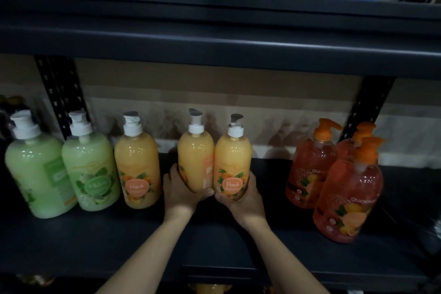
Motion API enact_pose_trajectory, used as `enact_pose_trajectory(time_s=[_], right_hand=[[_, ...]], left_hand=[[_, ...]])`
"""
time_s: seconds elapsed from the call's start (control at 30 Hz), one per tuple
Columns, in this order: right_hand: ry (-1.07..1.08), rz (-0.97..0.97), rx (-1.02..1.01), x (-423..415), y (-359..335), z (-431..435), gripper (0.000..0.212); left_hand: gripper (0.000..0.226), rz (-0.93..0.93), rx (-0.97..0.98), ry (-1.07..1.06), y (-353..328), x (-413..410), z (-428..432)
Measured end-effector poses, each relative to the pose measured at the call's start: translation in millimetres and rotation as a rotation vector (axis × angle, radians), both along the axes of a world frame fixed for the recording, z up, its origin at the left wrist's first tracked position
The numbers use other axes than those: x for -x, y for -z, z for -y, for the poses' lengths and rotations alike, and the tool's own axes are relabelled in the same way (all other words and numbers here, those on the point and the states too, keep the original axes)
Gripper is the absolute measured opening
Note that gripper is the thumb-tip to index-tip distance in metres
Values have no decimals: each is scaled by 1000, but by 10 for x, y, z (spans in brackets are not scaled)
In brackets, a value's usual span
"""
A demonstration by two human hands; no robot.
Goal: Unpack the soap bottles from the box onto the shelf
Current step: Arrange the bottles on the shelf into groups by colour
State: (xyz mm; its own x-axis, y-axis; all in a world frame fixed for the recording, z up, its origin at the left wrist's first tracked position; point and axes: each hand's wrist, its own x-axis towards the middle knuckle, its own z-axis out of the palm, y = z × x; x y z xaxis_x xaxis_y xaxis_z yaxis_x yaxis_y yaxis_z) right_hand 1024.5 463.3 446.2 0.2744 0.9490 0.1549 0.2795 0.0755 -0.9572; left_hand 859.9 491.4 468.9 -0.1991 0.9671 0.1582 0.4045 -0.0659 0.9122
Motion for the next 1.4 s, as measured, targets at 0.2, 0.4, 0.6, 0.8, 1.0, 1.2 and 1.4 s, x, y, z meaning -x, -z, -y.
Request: enact_pose_trajectory(time_s=[0.2, 0.4, 0.6, 0.8, 1.0, 1.2, 1.4], right_hand=[[-9, -36, -5, -21, 24, -22, 89], [-25, -52, -29, -10, 65, -35, 87], [-26, -33, -80, -34, 56, -100, 69], [26, 5, -49, -9, 145, -155, 93], [11, -22, -66, -47, 85, -85, 77], [46, -8, -63, -20, 47, -74, 67], [100, 36, -36, 74, 18, -122, 79]], left_hand=[[103, -157, 160, 139, -89, 173, -60], [96, 28, 207, 314, -25, 360, -98], [76, 69, 74, 155, 122, 225, -49], [83, 30, -63, 26, 133, 62, 26], [73, 130, -19, 131, 141, 100, 21], [83, 183, -26, 138, 111, 71, 103], [72, 173, -62, 105, 114, 58, 84]])
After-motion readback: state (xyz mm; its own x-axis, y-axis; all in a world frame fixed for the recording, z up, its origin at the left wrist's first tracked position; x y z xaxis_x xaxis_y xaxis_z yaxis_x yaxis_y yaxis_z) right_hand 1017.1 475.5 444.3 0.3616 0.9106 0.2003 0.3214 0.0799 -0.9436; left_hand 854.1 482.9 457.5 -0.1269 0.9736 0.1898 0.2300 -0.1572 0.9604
